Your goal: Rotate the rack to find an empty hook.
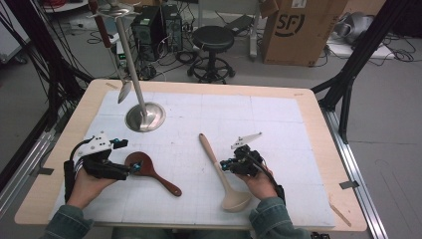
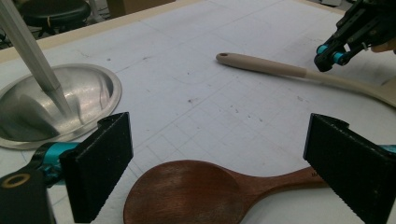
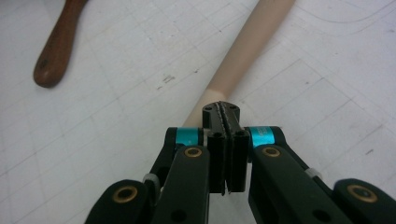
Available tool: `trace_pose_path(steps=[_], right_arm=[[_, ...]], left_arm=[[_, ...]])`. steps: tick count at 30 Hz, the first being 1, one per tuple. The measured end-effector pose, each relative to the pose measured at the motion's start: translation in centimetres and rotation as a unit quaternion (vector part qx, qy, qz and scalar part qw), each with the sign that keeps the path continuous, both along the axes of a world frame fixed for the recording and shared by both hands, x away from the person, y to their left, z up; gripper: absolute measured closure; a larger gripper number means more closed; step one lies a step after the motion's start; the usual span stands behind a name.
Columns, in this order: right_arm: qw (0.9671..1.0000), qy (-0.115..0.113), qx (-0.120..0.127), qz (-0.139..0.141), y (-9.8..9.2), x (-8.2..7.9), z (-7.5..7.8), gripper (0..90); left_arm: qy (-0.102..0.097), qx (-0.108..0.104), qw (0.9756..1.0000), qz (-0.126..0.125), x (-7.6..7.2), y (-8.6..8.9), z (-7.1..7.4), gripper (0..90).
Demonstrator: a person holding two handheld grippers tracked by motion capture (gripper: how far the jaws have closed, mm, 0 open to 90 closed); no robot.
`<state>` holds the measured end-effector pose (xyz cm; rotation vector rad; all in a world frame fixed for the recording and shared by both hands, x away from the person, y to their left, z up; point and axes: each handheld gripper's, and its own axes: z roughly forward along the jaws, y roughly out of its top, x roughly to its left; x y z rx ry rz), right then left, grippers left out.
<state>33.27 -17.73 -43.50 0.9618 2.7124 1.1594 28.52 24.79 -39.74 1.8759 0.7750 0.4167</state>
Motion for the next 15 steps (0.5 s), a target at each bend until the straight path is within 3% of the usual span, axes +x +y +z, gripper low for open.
trace_pose_path(steps=[15], right_arm=[[1.0, -0.005, -0.003, 0.001, 0.98, 0.43, -0.54, 89.7]], left_arm=[[0.0, 0.0, 1.0, 0.0, -0.02, -0.08, -0.02, 8.9]])
